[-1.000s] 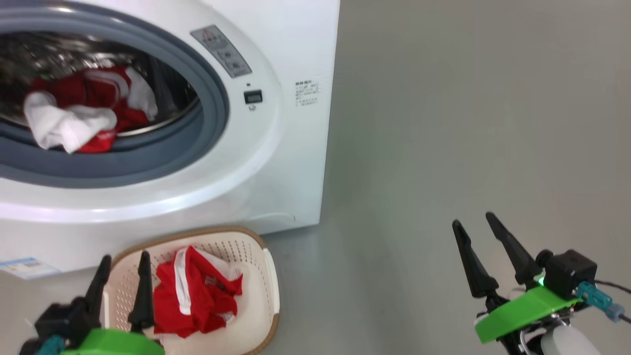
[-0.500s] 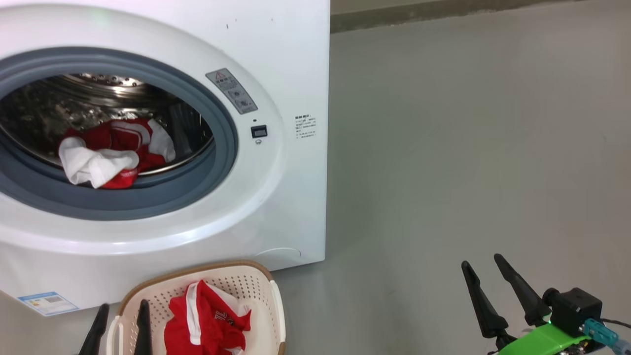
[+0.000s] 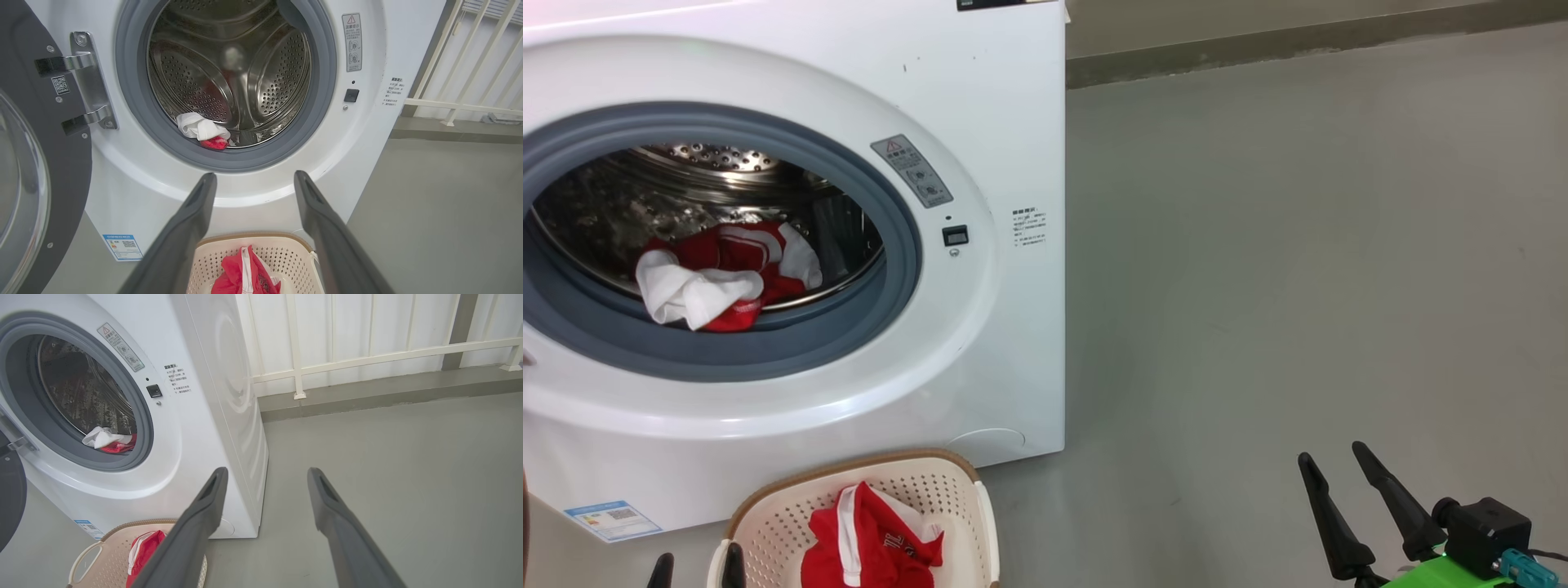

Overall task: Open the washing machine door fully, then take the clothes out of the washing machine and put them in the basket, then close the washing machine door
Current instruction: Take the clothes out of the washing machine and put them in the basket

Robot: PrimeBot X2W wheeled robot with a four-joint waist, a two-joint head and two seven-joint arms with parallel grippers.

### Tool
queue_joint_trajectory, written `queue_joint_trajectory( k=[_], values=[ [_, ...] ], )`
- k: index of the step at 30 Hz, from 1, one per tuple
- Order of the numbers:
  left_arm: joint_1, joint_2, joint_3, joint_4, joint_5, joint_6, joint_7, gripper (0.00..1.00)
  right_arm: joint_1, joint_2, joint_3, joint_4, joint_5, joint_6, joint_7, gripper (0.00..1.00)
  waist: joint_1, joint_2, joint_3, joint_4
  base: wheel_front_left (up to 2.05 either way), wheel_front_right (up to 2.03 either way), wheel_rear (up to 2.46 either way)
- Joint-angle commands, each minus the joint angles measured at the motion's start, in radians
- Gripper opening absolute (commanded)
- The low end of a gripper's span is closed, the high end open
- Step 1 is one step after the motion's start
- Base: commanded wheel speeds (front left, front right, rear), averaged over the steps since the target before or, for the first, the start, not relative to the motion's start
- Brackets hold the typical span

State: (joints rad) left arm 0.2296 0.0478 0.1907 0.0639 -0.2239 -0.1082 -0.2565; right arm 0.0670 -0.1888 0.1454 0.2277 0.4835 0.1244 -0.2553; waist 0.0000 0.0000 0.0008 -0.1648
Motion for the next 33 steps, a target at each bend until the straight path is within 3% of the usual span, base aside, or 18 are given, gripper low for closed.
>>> queue_joint_trajectory(
  k=[1, 21, 28, 33],
  values=[
    [-0.01, 0.003, 0.026, -0.037, -0.014, 0.013, -0.005, 1.0, -0.009, -0.019, 0.017, -0.026, 0.008, 0.006, -0.006, 1.0, 0.0, 0.0, 0.0, 0.001, 0.0, 0.0, 0.0],
    [-0.016, 0.002, 0.012, -0.051, -0.024, 0.033, -0.005, 1.0, -0.026, -0.016, 0.028, -0.024, 0.013, 0.006, -0.006, 1.0, 0.0, 0.0, 0.016, 0.003, 0.0, 0.0, 0.0],
    [-0.078, 0.003, 0.014, -0.011, 0.049, 0.02, -0.005, 1.0, -0.043, -0.01, 0.028, -0.023, 0.015, 0.006, -0.006, 1.0, 0.0, 0.0, 0.041, 0.01, 0.0, 0.0, 0.0],
    [-0.192, 0.038, -0.004, 0.072, 0.113, 0.012, -0.005, 1.0, -0.07, 0.004, 0.024, -0.028, 0.013, 0.006, -0.006, 1.0, 0.0, 0.0, 0.088, 0.017, 0.0, 0.0, 0.0]
  ],
)
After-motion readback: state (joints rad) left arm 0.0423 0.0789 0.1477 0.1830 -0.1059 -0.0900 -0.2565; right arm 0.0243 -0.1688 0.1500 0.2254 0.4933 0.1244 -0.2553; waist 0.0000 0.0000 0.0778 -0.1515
